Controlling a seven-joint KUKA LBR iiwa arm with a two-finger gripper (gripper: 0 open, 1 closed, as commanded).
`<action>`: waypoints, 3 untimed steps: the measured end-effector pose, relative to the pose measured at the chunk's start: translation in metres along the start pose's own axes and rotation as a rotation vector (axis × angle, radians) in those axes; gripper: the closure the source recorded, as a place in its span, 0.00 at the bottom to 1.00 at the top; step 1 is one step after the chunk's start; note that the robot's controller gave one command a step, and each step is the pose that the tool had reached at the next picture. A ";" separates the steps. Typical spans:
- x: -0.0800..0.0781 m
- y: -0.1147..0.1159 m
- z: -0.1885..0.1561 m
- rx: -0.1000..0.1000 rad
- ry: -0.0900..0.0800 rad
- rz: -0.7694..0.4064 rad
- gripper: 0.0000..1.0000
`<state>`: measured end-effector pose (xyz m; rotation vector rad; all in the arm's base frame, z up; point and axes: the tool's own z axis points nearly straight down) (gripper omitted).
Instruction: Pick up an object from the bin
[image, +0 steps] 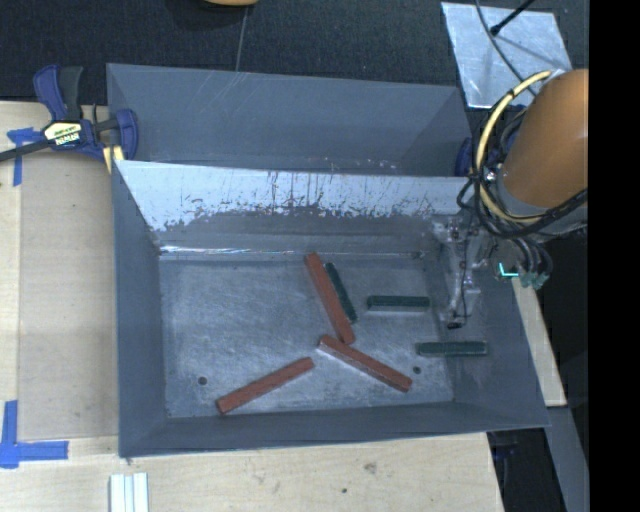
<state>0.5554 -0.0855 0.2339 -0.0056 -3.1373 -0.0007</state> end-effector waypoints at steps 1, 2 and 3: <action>-0.002 0.000 -0.004 0.001 -0.008 -0.003 0.00; -0.030 -0.016 0.072 0.002 -0.013 0.021 0.00; -0.044 -0.017 0.091 0.000 -0.004 0.108 0.00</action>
Offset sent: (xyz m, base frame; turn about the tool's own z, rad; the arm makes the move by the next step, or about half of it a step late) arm 0.0573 -0.0352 -0.1639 0.0497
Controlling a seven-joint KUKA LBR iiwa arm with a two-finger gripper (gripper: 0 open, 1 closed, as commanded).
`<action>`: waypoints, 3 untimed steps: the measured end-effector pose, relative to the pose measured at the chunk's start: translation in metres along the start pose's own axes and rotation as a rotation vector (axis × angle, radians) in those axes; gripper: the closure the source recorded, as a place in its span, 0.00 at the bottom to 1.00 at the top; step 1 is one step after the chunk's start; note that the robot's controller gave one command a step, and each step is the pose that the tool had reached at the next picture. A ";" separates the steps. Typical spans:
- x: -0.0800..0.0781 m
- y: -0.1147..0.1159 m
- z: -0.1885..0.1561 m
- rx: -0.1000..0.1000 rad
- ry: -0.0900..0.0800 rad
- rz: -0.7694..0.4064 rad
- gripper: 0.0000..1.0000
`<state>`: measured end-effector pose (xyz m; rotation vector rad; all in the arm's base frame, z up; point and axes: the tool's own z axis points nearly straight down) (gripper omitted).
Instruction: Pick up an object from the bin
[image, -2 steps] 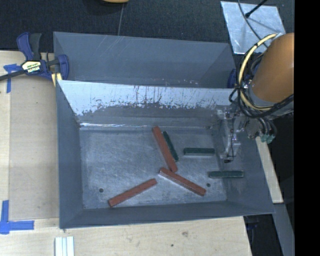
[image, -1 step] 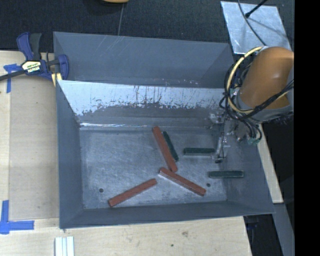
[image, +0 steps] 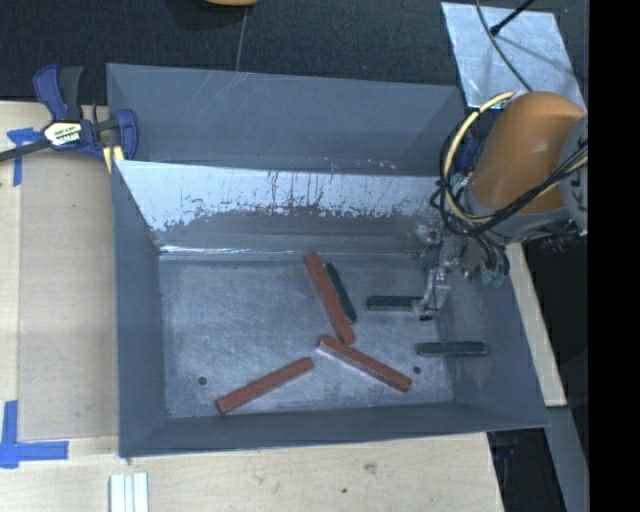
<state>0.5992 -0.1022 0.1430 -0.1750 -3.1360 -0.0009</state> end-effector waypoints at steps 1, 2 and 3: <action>-0.009 -0.004 0.001 0.000 -0.008 0.074 0.00; -0.007 -0.008 0.077 0.001 0.003 0.078 0.00; -0.010 -0.010 0.071 0.000 -0.006 0.119 1.00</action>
Offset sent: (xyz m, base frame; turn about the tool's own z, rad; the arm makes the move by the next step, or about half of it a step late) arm 0.0078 -0.0079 -0.0730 0.0737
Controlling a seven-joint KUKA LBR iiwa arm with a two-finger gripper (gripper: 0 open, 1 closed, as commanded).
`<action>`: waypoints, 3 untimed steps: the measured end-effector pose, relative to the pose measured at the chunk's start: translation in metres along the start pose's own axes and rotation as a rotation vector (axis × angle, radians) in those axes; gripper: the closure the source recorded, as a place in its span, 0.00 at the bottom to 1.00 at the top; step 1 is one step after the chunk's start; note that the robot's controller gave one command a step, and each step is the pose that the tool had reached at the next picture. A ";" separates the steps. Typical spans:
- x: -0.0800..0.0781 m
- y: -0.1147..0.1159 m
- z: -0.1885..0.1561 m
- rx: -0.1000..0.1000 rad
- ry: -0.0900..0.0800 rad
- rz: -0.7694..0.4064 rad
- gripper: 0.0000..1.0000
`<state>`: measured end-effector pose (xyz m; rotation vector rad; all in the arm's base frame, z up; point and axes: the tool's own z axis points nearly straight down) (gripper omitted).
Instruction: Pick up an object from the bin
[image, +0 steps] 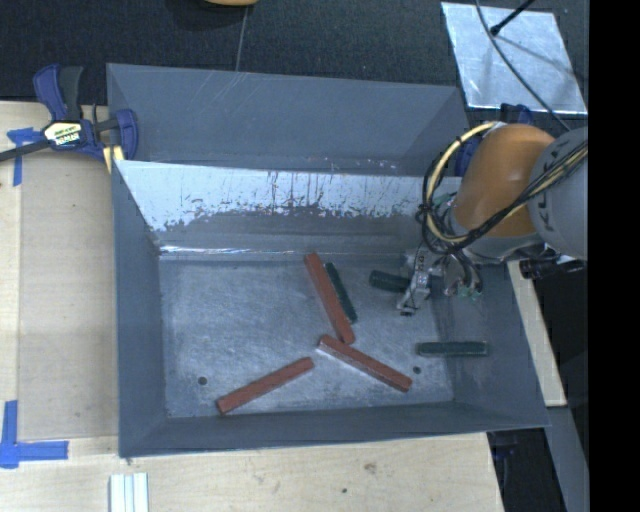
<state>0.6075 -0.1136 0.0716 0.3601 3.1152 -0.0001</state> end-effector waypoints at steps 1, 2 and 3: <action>0.000 0.000 0.000 0.000 0.000 0.000 1.00; 0.000 -0.001 -0.056 0.000 0.005 -0.001 1.00; -0.003 0.000 -0.073 0.000 -0.006 -0.002 1.00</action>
Offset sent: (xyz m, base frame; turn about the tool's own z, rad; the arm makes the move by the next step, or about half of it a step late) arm 0.0000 0.0000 0.0695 0.0000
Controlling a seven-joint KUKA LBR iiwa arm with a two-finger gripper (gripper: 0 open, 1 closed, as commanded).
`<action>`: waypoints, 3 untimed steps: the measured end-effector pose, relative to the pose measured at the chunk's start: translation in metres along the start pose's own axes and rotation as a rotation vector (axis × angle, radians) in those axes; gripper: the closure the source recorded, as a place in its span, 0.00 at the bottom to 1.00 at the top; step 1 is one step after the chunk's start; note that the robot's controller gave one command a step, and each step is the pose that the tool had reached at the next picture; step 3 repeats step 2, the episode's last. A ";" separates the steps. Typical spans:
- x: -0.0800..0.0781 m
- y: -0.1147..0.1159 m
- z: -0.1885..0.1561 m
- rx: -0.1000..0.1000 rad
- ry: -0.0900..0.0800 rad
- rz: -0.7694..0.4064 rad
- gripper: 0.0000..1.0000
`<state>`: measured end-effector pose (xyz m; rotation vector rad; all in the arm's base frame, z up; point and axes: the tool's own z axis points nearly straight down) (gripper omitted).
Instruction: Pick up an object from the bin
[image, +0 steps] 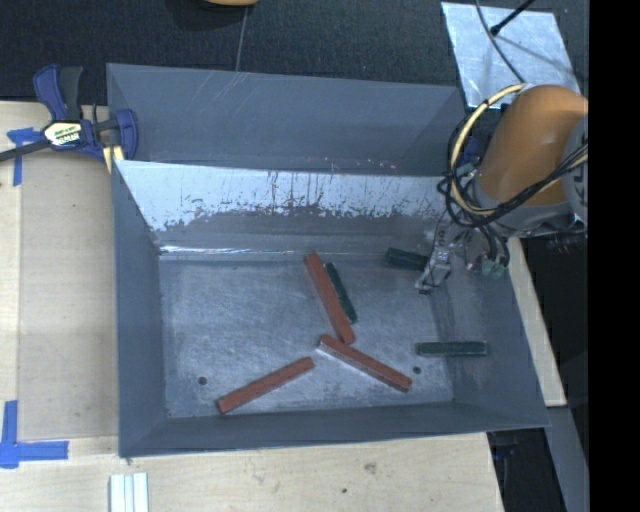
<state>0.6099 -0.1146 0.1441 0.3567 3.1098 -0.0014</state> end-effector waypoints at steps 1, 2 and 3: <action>0.001 0.000 0.000 0.000 0.004 0.000 1.00; 0.002 0.000 -0.007 0.000 0.009 -0.001 1.00; 0.002 0.000 -0.007 0.000 0.009 -0.001 1.00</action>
Offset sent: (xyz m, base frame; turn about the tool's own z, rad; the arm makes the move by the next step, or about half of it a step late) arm 0.0000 0.0000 0.0276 0.0000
